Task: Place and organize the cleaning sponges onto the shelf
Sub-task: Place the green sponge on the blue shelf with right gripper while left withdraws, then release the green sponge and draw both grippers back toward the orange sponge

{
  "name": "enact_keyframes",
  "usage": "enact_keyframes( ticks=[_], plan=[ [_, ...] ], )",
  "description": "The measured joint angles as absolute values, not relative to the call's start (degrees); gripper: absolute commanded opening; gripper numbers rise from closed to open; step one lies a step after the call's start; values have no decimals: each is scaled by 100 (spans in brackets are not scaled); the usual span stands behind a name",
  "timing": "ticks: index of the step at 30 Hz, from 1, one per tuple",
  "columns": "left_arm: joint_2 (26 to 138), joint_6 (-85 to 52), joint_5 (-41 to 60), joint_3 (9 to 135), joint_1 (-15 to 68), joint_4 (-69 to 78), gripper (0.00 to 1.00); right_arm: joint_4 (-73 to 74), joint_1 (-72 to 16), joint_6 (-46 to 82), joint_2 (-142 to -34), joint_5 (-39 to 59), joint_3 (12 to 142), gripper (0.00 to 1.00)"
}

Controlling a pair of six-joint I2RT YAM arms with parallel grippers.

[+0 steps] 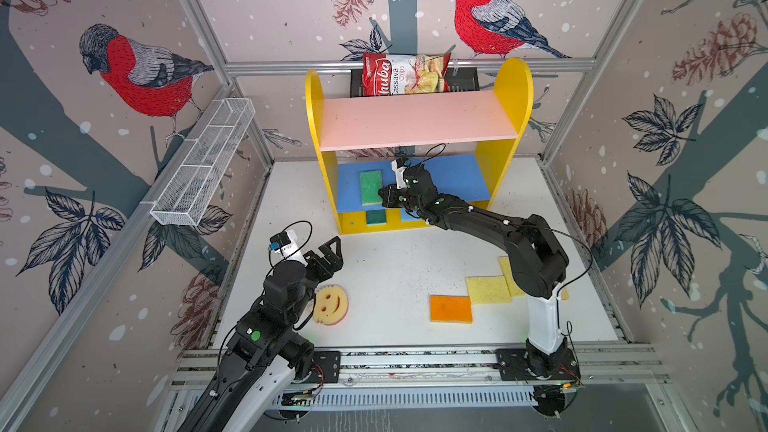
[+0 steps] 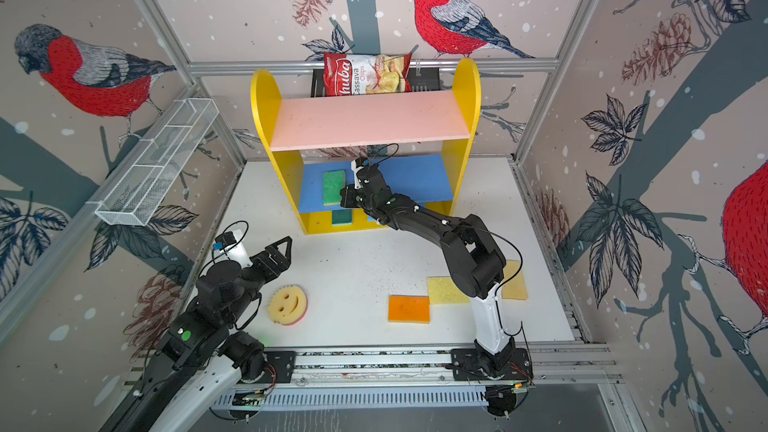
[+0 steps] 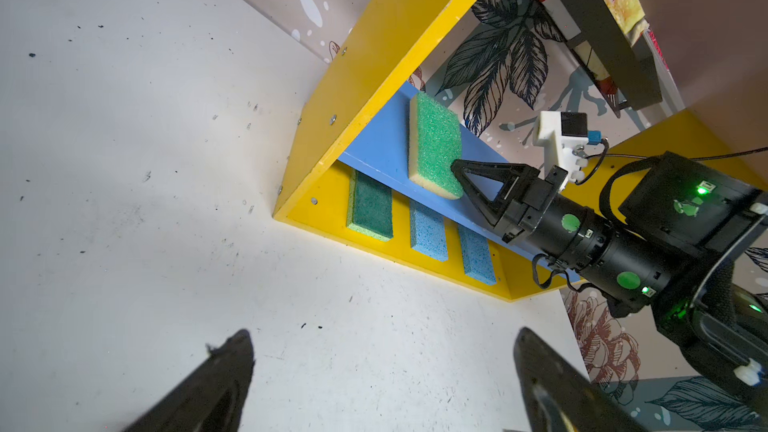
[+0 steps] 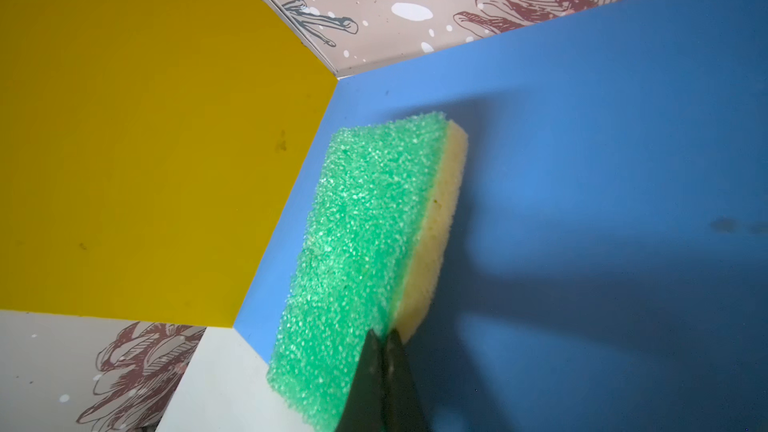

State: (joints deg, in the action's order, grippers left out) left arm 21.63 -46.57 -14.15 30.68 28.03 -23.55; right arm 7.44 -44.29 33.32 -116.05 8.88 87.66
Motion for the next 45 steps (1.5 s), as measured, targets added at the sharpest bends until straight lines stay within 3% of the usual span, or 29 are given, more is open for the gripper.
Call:
enact_keyframes(
  ticks=[8, 28, 33, 37, 42, 45],
  plan=[
    [2182, -4661, -1415, 3068, 2803, -2355, 97, 722, -4427, 3614, -11688, 764, 8840, 11],
    [2268, -4657, -1393, 3068, 2803, -2333, 96, 379, -4379, 3590, -11815, 609, 9233, 46],
    [2342, -4654, -1372, 3068, 2803, -2303, 96, 292, -4335, 3557, -11813, 604, 9358, 49],
    [2375, -4654, -1367, 3068, 2803, -2294, 96, 226, -4338, 3465, -11778, 607, 9371, 47],
    [2373, -4654, -1367, 3068, 2803, -2292, 96, 213, -4348, 3441, -11502, 617, 9183, 27],
    [2373, -4654, -1369, 3070, 2803, -2294, 96, 259, -4399, 3430, -11310, 646, 8936, 24]
  ],
)
